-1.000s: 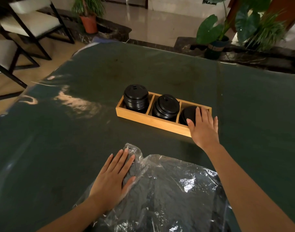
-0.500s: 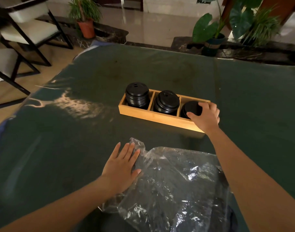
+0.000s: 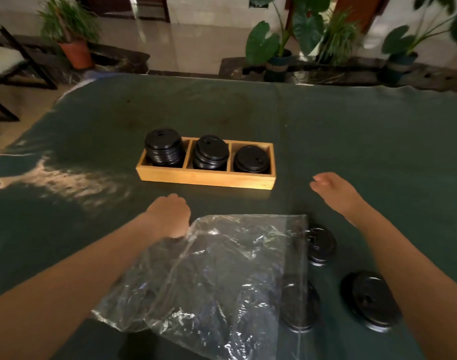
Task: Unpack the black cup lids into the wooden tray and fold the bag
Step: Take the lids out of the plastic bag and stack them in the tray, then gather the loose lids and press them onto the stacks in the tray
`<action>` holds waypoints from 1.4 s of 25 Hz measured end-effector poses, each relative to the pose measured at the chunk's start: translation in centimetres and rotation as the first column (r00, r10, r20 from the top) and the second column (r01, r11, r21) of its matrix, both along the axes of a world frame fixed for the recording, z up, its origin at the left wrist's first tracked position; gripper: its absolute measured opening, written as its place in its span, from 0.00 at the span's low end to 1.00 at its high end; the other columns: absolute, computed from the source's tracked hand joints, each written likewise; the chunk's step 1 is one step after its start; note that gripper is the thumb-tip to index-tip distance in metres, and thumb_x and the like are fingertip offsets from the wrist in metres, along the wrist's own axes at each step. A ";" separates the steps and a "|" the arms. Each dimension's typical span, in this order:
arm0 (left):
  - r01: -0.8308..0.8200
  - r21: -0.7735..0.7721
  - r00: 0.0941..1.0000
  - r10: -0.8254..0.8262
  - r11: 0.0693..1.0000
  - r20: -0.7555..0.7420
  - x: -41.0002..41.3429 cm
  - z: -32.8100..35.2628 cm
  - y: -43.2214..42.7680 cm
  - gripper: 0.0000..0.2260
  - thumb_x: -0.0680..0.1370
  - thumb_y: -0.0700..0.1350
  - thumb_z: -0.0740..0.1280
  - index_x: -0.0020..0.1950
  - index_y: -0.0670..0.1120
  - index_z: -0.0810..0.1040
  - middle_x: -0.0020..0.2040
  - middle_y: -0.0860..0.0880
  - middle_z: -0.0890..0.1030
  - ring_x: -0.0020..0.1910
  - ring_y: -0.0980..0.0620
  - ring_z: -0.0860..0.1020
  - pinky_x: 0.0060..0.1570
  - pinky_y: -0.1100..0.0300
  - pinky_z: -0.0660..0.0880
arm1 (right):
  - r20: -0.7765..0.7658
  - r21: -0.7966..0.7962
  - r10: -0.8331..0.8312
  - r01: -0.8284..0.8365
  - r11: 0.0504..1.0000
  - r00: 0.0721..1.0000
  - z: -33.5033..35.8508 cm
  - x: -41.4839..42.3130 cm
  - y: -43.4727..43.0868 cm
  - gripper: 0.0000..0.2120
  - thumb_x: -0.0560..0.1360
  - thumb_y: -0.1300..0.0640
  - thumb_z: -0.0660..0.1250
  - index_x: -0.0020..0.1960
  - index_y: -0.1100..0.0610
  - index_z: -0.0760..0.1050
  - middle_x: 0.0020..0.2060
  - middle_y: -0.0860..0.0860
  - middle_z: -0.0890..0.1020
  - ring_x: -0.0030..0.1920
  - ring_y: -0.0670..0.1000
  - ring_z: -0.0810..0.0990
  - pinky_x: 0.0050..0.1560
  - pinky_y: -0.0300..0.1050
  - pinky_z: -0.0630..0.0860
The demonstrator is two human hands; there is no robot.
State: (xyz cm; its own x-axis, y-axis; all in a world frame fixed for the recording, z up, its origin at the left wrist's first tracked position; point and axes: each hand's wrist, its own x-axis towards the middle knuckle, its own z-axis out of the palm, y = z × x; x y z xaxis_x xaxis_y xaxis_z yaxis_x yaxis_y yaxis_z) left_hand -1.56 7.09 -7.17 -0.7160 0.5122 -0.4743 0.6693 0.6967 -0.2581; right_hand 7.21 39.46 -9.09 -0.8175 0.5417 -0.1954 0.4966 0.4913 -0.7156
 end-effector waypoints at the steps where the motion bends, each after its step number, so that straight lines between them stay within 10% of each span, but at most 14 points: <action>1: -0.064 0.017 0.998 0.064 0.998 -0.006 -0.4 0.8 0.9 0.12 0.78 0.42 0.58 0.56 0.39 0.77 0.55 0.42 0.76 0.55 0.45 0.74 0.52 0.53 0.72 | 0.031 -0.001 0.003 -0.003 1.000 1.000 -0.3 2.0 0.8 0.17 0.76 0.54 0.64 0.64 0.58 0.71 0.61 0.56 0.76 0.58 0.54 0.74 0.56 0.43 0.67; 4: -0.051 0.242 0.985 0.089 0.969 -0.148 -0.1 4.0 5.6 0.10 0.77 0.39 0.58 0.54 0.40 0.77 0.52 0.42 0.79 0.52 0.42 0.77 0.45 0.53 0.73 | 0.167 0.052 0.108 -0.119 0.992 0.980 -1.6 6.9 2.0 0.26 0.74 0.50 0.68 0.68 0.58 0.67 0.66 0.56 0.73 0.66 0.54 0.70 0.66 0.47 0.64; 9: 0.174 0.727 0.985 -0.119 0.664 -0.127 9.5 5.9 17.5 0.08 0.75 0.40 0.61 0.54 0.41 0.72 0.52 0.40 0.77 0.51 0.41 0.76 0.46 0.50 0.71 | 0.207 0.145 0.335 -0.367 0.919 0.919 -3.1 10.4 0.0 0.38 0.67 0.43 0.72 0.71 0.54 0.62 0.70 0.55 0.66 0.71 0.57 0.60 0.69 0.49 0.58; 12: 0.152 0.629 0.979 -0.203 0.762 0.010 16.7 2.6 20.0 0.12 0.76 0.41 0.61 0.59 0.39 0.70 0.57 0.41 0.75 0.54 0.43 0.75 0.45 0.55 0.70 | 0.029 0.099 0.288 -0.290 0.952 0.957 -4.8 10.6 -2.4 0.32 0.70 0.50 0.62 0.68 0.68 0.62 0.67 0.68 0.66 0.67 0.65 0.63 0.67 0.59 0.60; 19: 0.123 0.109 0.986 -0.135 0.986 0.102 18.5 -2.6 14.5 0.40 0.72 0.68 0.58 0.72 0.40 0.55 0.67 0.38 0.64 0.65 0.38 0.64 0.60 0.47 0.67 | 0.029 0.281 0.265 -0.262 0.923 0.964 -5.3 11.6 -2.0 0.42 0.66 0.45 0.73 0.73 0.53 0.57 0.70 0.50 0.64 0.70 0.52 0.58 0.71 0.49 0.59; 26: 0.250 0.170 0.948 -0.277 0.953 0.158 18.8 -2.8 12.2 0.52 0.64 0.73 0.63 0.75 0.42 0.49 0.68 0.40 0.62 0.65 0.40 0.63 0.64 0.48 0.63 | -0.238 0.300 -0.018 0.091 0.950 0.971 -2.3 16.7 -1.0 0.41 0.66 0.49 0.75 0.72 0.55 0.59 0.67 0.52 0.67 0.66 0.52 0.60 0.65 0.40 0.57; 35: 0.154 0.523 0.958 -0.257 0.838 0.130 17.2 -2.5 14.3 0.46 0.67 0.63 0.68 0.75 0.45 0.50 0.64 0.43 0.66 0.63 0.43 0.63 0.60 0.52 0.66 | -0.076 0.278 -0.086 0.104 0.955 0.993 -6.1 23.1 -3.7 0.39 0.66 0.48 0.74 0.72 0.53 0.62 0.69 0.54 0.64 0.69 0.54 0.58 0.69 0.48 0.60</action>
State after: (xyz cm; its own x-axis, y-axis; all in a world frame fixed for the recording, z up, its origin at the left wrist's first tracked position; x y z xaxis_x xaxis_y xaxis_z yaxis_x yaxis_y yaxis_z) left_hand 15.69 21.42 -9.67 -0.4911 0.8417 -0.2244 0.8112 0.5357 0.2345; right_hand 30.35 35.73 -15.21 -0.7651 0.6433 0.0260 0.5096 0.6297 -0.5863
